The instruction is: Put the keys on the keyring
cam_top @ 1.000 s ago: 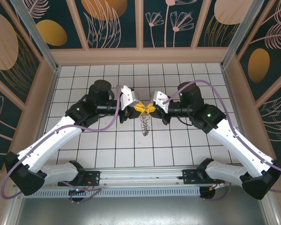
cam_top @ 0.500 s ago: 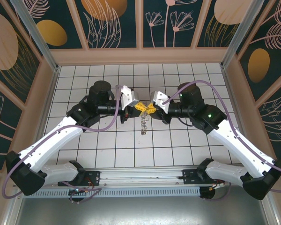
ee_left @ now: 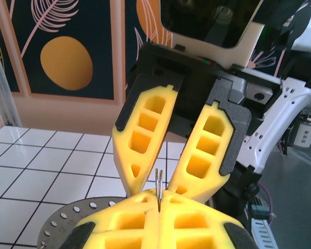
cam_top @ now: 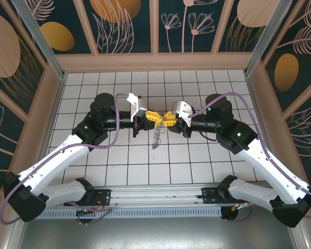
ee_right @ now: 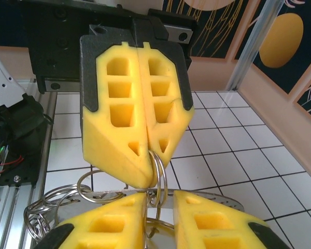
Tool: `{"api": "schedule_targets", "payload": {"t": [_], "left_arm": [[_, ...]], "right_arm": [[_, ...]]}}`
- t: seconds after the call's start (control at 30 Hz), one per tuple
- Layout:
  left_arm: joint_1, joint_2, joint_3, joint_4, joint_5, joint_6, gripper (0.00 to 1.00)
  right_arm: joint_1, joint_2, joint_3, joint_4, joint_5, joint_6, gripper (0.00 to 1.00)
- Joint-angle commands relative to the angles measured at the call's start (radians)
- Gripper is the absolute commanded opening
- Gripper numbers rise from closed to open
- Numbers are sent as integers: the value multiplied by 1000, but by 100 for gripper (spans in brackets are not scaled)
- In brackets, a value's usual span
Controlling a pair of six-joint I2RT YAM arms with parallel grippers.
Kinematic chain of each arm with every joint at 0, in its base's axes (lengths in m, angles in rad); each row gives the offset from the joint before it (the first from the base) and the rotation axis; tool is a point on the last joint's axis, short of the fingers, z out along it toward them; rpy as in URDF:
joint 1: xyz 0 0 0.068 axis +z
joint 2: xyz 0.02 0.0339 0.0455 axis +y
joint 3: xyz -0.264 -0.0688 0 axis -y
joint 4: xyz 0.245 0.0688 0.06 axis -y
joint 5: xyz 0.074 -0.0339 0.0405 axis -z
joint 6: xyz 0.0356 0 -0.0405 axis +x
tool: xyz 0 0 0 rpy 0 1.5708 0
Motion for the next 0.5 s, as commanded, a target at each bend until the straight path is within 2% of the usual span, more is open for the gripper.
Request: {"api": "schedule_targets", "payload": {"t": [0.0, 0.17, 0.27, 0.47], "left_arm": [[-8, -31, 5, 154, 60, -58, 0], [-7, -29, 21, 125, 56, -43, 0], [-7, -23, 25, 127, 62, -45, 0], [-8, -27, 20, 129, 63, -51, 0]], "right_arm": [[0, -20, -36, 77, -35, 31, 24], [-5, -45, -59, 88, -50, 51, 30], [-6, -50, -71, 92, -50, 56, 31], [-9, -53, -76, 110, -27, 57, 22]]}}
